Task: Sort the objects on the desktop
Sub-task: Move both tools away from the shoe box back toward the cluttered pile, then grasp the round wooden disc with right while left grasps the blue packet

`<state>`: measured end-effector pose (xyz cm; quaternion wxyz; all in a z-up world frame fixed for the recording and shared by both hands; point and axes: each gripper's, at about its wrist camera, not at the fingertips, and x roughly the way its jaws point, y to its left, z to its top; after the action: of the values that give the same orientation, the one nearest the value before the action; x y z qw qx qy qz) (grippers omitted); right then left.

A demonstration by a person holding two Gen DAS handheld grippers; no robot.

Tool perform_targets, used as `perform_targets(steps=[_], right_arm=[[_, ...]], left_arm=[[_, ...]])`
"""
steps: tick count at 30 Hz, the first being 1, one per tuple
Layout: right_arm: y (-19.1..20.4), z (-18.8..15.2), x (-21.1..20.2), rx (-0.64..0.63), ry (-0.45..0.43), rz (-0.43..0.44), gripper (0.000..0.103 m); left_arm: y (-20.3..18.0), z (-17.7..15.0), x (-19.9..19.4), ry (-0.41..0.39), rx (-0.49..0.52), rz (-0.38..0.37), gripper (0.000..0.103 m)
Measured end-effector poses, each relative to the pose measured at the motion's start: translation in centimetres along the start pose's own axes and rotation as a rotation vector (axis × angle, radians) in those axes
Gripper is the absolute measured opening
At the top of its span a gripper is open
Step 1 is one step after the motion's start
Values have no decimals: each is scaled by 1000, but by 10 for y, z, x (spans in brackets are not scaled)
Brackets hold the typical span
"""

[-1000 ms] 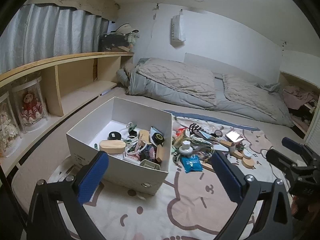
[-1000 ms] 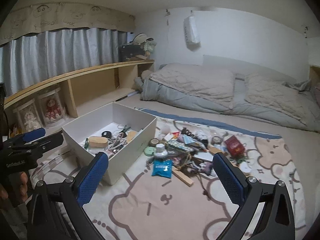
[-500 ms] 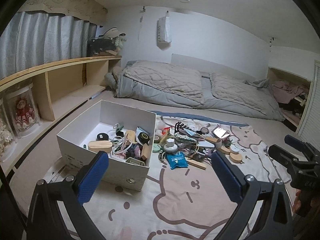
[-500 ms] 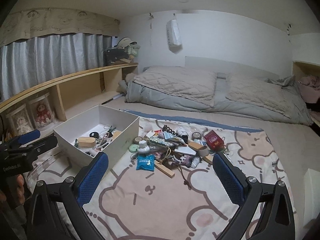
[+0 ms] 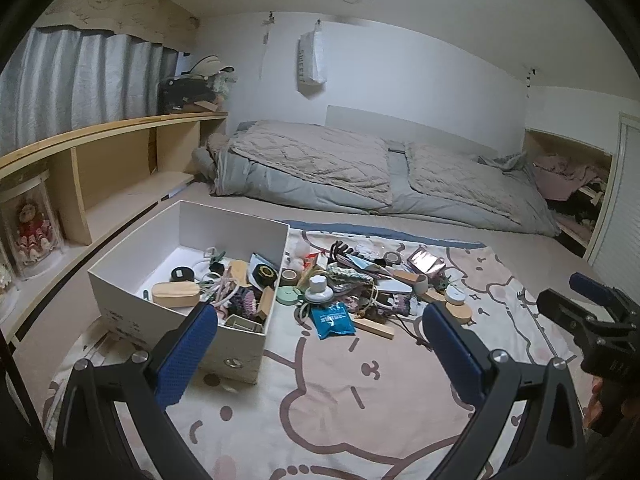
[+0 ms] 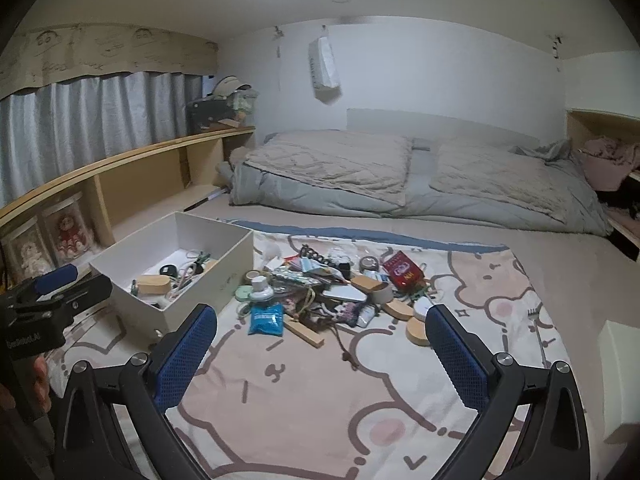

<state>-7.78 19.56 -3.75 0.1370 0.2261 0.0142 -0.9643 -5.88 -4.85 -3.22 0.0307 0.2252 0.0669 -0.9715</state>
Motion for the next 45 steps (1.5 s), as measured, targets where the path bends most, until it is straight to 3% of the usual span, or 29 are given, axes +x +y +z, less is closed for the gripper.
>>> perform_targets(steps=[9,24,36,45], right_arm=[[-21,-8,11,26,34,-35,103],[-59,-25,44,84,111,-86,103],[-89,-62,85,103,276,-141,103],[-118,-75,117,113,365,-160,103]], left_arm=[[-14,-13,31,53,11,11,103],[-44,-26,88,144,39,-41,103],[-63,-44,149,257,54,-30,103],[-65,-50,210,331,56,55,103]])
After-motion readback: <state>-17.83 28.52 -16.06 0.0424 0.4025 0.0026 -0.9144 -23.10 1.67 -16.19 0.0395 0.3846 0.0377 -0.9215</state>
